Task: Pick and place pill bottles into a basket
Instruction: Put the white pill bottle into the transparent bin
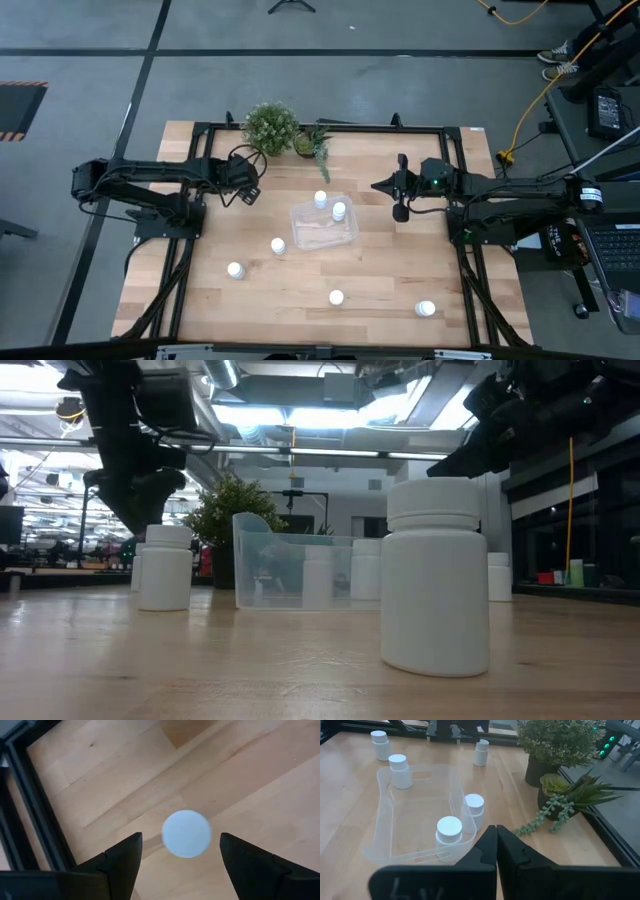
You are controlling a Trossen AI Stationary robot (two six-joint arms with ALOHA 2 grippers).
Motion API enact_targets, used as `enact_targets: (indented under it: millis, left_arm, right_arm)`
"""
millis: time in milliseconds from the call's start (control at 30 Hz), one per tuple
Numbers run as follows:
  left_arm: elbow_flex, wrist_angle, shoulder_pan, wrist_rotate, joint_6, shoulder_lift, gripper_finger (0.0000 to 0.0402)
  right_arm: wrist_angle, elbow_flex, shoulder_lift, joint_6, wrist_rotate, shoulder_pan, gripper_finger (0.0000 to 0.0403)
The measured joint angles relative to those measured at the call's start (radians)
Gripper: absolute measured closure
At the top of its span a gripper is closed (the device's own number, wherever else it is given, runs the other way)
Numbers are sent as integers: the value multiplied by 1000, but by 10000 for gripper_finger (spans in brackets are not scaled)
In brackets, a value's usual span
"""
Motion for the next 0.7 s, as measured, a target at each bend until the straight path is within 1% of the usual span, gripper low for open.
enact_targets:
  millis: [100, 333, 600, 700]
  left_arm:
    - [-1, 4, 23, 7, 21, 0, 141]
    - [-1, 71, 61, 51, 99, 0, 141]
    - [-2, 69, 97, 75, 120, 0, 141]
    - [-27, 86, 109, 89, 122, 0, 141]
  right_arm:
    - [0, 0, 0, 0, 0, 0, 403]
    - [0, 0, 0, 0, 0, 0, 403]
    - [0, 0, 0, 0, 0, 0, 402]
    - [0, 0, 0, 0, 0, 0, 402]
